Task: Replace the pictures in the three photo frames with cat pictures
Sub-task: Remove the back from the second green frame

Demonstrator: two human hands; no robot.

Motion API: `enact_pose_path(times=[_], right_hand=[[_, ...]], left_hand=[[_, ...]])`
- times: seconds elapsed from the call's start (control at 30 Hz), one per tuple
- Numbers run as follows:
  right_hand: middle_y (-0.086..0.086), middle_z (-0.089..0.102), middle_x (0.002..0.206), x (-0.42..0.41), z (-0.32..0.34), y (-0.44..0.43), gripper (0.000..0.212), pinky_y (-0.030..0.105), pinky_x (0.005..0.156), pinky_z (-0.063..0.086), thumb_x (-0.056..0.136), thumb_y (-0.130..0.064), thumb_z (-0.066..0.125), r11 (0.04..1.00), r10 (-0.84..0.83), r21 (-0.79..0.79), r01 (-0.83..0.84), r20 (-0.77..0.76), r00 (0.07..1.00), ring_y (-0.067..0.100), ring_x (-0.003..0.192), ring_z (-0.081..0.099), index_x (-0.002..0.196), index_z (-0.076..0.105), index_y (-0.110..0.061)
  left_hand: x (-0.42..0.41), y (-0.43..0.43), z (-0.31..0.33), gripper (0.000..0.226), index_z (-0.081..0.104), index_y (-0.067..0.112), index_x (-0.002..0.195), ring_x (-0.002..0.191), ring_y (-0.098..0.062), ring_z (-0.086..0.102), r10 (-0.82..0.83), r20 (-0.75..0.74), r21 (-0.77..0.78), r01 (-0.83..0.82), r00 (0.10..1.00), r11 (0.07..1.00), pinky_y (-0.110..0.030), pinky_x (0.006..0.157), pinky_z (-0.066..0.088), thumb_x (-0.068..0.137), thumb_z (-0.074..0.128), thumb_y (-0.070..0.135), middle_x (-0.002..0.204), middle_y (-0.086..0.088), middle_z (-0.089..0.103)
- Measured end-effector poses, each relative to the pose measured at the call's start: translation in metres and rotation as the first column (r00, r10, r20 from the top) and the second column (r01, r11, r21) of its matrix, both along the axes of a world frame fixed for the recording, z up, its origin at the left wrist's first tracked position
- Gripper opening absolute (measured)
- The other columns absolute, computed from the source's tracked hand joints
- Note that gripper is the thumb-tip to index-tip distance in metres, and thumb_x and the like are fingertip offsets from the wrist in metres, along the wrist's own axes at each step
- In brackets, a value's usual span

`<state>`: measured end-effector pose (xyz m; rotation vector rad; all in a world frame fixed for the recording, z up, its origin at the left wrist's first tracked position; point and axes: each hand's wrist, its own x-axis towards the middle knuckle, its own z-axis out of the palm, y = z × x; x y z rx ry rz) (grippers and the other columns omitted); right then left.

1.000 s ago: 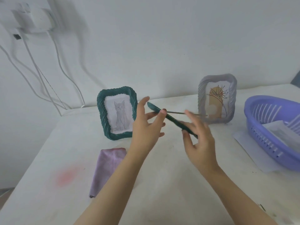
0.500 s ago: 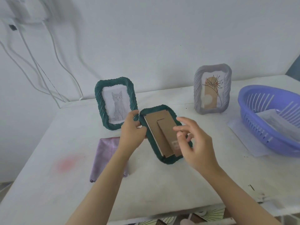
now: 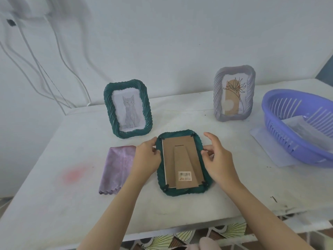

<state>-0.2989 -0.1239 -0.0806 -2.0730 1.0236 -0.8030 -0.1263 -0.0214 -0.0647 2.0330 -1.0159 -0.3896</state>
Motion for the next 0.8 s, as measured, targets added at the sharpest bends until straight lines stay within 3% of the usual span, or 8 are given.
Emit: enact_pose_path(times=[0.07, 0.2, 0.23, 0.33, 0.43, 0.5, 0.6, 0.8], right_hand=[[-0.006, 0.059, 0.096, -0.001, -0.001, -0.001, 0.05, 0.016, 0.076, 0.039, 0.09, -0.011, 0.057, 1.0, 0.005, -0.026, -0.005, -0.006, 1.0, 0.007, 0.077, 0.054, 0.136, 0.041, -0.022], [0.003, 0.067, 0.097, -0.002, -0.007, -0.006, 0.049, 0.018, 0.076, 0.04, 0.088, -0.01, 0.06, 0.998, 0.009, -0.066, -0.011, -0.018, 1.0, 0.01, 0.076, 0.055, 0.133, 0.045, -0.02], [0.004, 0.067, 0.099, -0.002, -0.008, -0.008, 0.048, 0.019, 0.077, 0.041, 0.088, -0.011, 0.06, 0.998, 0.007, -0.066, -0.008, -0.022, 1.0, 0.011, 0.077, 0.055, 0.133, 0.046, -0.019], [0.002, 0.065, 0.105, -0.001, -0.01, -0.01, 0.047, 0.029, 0.085, 0.047, 0.088, -0.021, 0.06, 0.998, 0.002, -0.065, -0.004, -0.024, 1.0, 0.013, 0.088, 0.056, 0.132, 0.045, -0.021], [-0.005, 0.055, 0.127, -0.002, -0.008, -0.013, 0.068, 0.03, 0.096, 0.039, 0.079, -0.047, 0.063, 0.992, 0.095, -0.071, -0.102, -0.088, 0.992, 0.014, 0.112, 0.047, 0.138, 0.034, -0.029], [-0.009, 0.044, 0.138, -0.002, -0.005, -0.016, 0.087, 0.032, 0.101, 0.03, 0.07, -0.061, 0.061, 0.973, 0.208, -0.065, -0.223, -0.18, 0.961, 0.013, 0.123, 0.038, 0.142, 0.022, -0.034], [-0.011, 0.041, 0.138, -0.001, -0.004, -0.019, 0.1, 0.035, 0.105, 0.028, 0.062, -0.068, 0.062, 0.954, 0.259, -0.074, -0.291, -0.283, 0.923, 0.014, 0.124, 0.035, 0.144, 0.013, -0.039], [-0.01, 0.027, 0.148, 0.002, -0.002, -0.031, 0.111, 0.037, 0.107, 0.023, 0.051, -0.083, 0.053, 0.938, 0.284, -0.071, -0.34, -0.408, 0.868, 0.016, 0.132, 0.027, 0.144, 0.019, -0.034]], left_hand=[[-0.001, 0.0, -0.006, 0.034, 0.06, 0.016, 0.109, 0.075, -0.023, 0.059, 0.024, 0.106, 0.046, -0.029, 0.994, 0.999, -0.032, 0.068, 0.051, 0.083, 0.045, 0.001, 0.084, -0.01, 0.064], [-0.003, 0.002, -0.015, 0.013, 0.054, 0.007, 0.085, 0.067, -0.023, 0.049, 0.011, 0.294, 0.035, -0.023, 0.956, 0.999, -0.036, 0.061, 0.045, 0.08, 0.045, 0.0, 0.069, -0.004, 0.051], [-0.004, 0.002, -0.017, 0.014, 0.055, 0.006, 0.088, 0.07, -0.023, 0.049, 0.005, 0.32, 0.035, -0.017, 0.947, 0.999, -0.035, 0.063, 0.044, 0.081, 0.045, -0.001, 0.072, -0.004, 0.053], [-0.008, 0.003, -0.022, 0.036, 0.053, 0.005, 0.123, 0.104, -0.027, 0.052, 0.002, 0.378, 0.056, -0.025, 0.926, 0.998, -0.033, 0.088, 0.041, 0.091, 0.04, 0.014, 0.113, -0.009, 0.061], [-0.012, 0.011, -0.02, 0.07, 0.029, 0.012, 0.143, 0.136, -0.021, 0.026, -0.147, 0.302, 0.106, 0.12, 0.942, 0.987, -0.027, 0.11, 0.019, 0.086, 0.037, 0.052, 0.148, -0.002, 0.033], [-0.013, 0.015, -0.02, 0.099, 0.011, 0.019, 0.148, 0.142, -0.011, 0.007, -0.266, 0.216, 0.149, 0.237, 0.939, 0.96, -0.026, 0.115, 0.006, 0.072, 0.04, 0.075, 0.154, 0.006, 0.011], [-0.011, 0.015, -0.022, 0.118, -0.002, 0.021, 0.147, 0.142, -0.008, -0.005, -0.317, 0.208, 0.239, 0.266, 0.925, 0.934, -0.027, 0.115, -0.002, 0.059, 0.043, 0.084, 0.155, 0.006, -0.004], [-0.007, 0.012, -0.019, 0.116, 0.008, 0.017, 0.147, 0.142, -0.01, 0.004, -0.279, 0.248, 0.244, 0.219, 0.928, 0.945, -0.026, 0.114, 0.006, 0.061, 0.063, 0.072, 0.156, 0.004, 0.007]])
